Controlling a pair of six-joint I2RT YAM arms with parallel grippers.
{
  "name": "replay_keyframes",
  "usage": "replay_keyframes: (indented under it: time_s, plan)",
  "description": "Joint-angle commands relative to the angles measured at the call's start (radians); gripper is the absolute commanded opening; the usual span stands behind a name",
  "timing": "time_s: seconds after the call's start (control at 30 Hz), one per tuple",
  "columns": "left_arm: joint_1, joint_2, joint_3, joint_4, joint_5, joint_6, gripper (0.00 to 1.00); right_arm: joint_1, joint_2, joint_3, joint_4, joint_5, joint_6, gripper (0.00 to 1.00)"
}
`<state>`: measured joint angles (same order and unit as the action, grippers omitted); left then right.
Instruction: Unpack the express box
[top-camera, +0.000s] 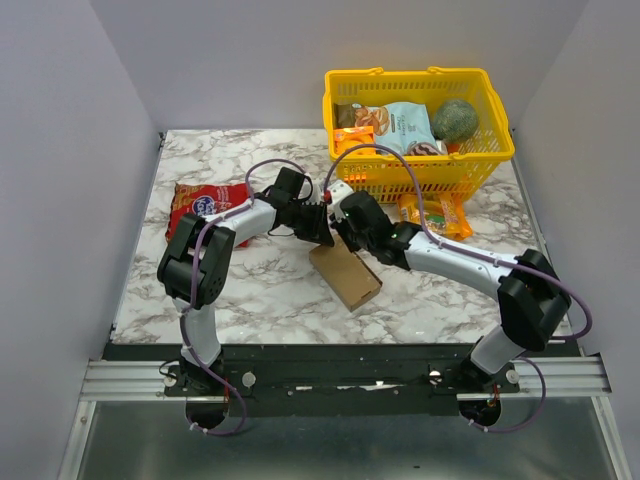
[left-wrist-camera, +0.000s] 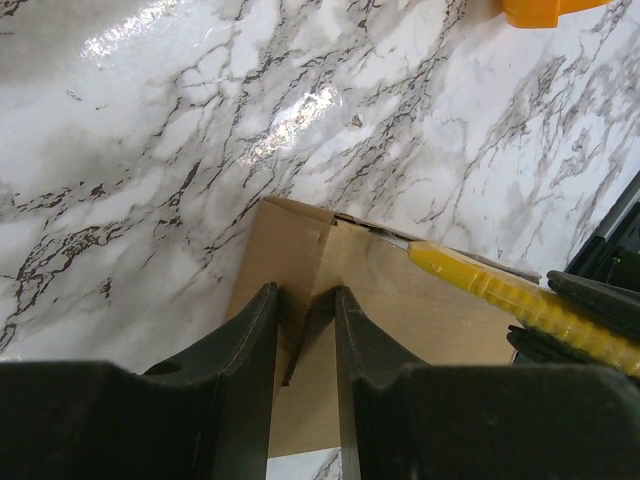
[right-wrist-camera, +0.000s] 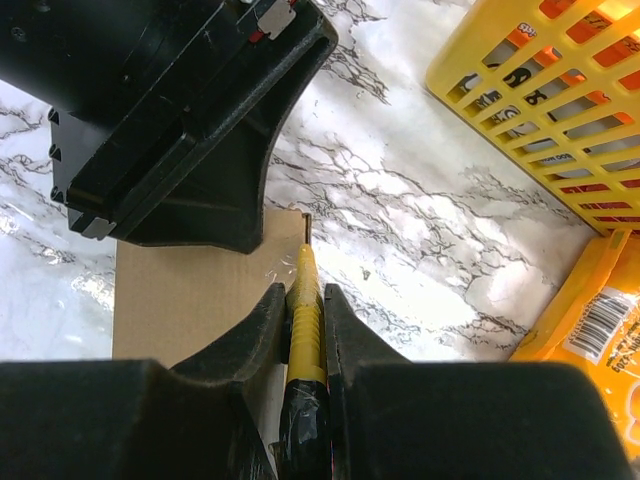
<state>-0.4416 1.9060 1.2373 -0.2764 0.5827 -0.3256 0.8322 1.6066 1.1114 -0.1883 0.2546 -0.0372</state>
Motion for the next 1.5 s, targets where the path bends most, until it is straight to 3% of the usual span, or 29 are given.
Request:
replay_keyframes:
  time_s: [0.0, 0.77, 1.47]
  plan:
    - [0.030, 0.045, -0.029, -0.063, -0.205, 0.022, 0.00, 0.010, -0.037, -0.025, -0.151, 0.018, 0.029, 0.00]
    - [0.032, 0.056, -0.018, -0.069, -0.265, 0.020, 0.00, 0.011, -0.194, -0.159, -0.316, -0.074, 0.074, 0.01]
    - [0.032, 0.050, -0.012, -0.073, -0.317, 0.039, 0.00, 0.012, -0.292, -0.163, -0.523, -0.146, 0.082, 0.00]
